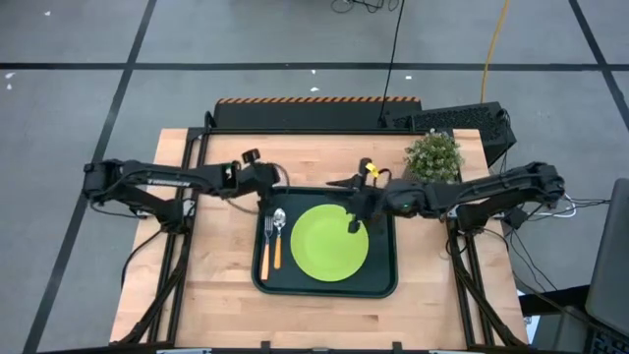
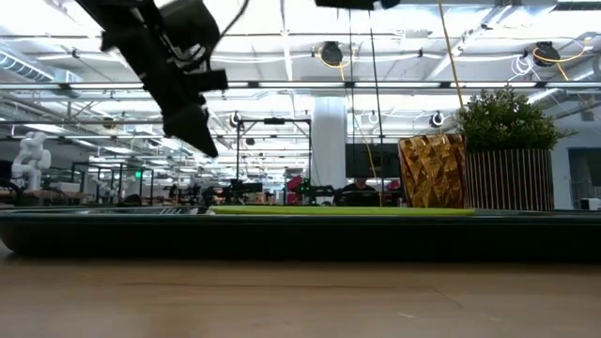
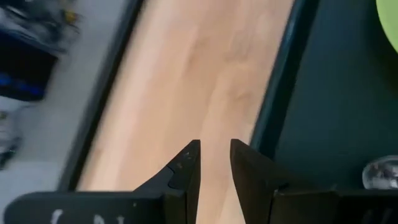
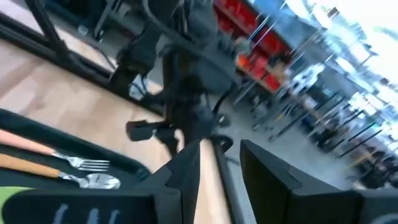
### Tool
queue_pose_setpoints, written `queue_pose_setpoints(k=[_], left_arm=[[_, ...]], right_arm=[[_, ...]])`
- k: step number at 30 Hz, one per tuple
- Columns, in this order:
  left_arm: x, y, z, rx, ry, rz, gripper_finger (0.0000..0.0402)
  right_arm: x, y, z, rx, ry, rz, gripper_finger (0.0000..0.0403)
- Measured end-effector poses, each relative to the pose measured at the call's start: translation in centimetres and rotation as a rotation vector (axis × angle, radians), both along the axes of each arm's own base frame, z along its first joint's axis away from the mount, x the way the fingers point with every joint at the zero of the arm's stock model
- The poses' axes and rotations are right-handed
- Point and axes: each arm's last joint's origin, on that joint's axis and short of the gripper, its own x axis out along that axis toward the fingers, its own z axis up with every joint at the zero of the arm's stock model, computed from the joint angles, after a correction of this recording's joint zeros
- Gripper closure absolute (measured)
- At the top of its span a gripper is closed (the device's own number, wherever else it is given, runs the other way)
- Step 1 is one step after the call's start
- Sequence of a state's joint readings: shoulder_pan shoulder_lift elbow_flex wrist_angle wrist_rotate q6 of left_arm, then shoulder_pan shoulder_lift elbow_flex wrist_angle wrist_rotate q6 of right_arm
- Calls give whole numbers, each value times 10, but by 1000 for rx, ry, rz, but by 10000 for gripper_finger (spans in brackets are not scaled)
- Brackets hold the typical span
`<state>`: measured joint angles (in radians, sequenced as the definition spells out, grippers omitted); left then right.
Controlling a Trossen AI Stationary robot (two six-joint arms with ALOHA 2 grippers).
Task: Pick and place plate/cup/fork/spoon on tray
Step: Adjust the orange spoon on the black tray
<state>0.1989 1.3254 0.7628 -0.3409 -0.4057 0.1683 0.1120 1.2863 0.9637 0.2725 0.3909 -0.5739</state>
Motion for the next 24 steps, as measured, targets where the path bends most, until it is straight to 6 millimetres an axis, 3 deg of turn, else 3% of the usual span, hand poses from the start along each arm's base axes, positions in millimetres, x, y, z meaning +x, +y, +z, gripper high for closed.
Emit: queue_pose_setpoints(k=[5,10,24], left_arm=[[0,17,-13,-137,26,-23,311],[2,21,-21,-261,24,-88,311],[12,-4,-48,-337,165,-149,311]], right_arm=[[-19,-2,6,23,-105,-1,296],[-26,-3,7,65,-129,-5,296],[-25,-3,5,77,-120,-7,296]])
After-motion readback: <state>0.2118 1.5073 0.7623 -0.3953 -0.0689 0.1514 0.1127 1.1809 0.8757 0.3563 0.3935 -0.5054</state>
